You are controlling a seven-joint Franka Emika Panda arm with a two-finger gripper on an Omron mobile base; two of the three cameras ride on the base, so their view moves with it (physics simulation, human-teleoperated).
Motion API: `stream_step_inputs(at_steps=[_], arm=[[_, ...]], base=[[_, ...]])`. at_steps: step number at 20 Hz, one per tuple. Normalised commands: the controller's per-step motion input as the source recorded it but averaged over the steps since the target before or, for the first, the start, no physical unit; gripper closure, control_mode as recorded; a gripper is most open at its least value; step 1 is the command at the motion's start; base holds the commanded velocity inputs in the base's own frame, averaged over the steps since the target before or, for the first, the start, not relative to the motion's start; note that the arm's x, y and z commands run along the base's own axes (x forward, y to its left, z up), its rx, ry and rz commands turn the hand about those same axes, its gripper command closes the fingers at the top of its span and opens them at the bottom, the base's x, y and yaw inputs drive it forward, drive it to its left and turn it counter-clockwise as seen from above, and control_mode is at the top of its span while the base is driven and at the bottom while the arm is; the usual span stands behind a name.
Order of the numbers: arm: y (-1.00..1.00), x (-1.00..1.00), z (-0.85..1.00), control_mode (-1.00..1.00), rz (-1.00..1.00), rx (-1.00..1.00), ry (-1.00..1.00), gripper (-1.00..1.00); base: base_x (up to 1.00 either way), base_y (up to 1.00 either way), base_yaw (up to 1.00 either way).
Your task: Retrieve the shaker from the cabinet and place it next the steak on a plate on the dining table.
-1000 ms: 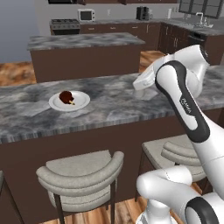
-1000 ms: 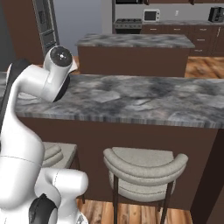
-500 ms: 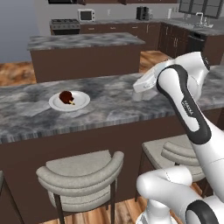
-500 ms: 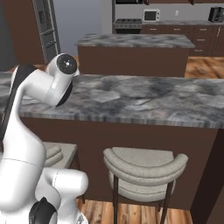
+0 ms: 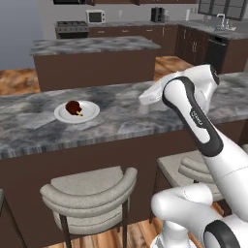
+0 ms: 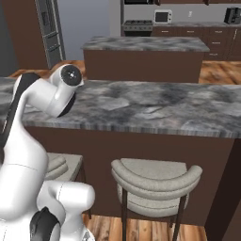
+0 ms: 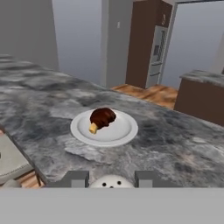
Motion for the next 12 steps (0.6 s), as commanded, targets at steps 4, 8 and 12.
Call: stream_step_inputs(at_steps=[4,8,12], arm=[[0.29,0.32,-0.19,-1.0,0.0,0.0,0.0,1.0],[0.22,0.33,-0.16,-1.0,0.0,0.0,0.0,1.0],[0.19,0.34,-0.16,-1.0,0.0,0.0,0.0,1.0]], base=[[0.0,0.0,0.0],[0.0,0.0,0.0],[0.0,0.0,0.0]])
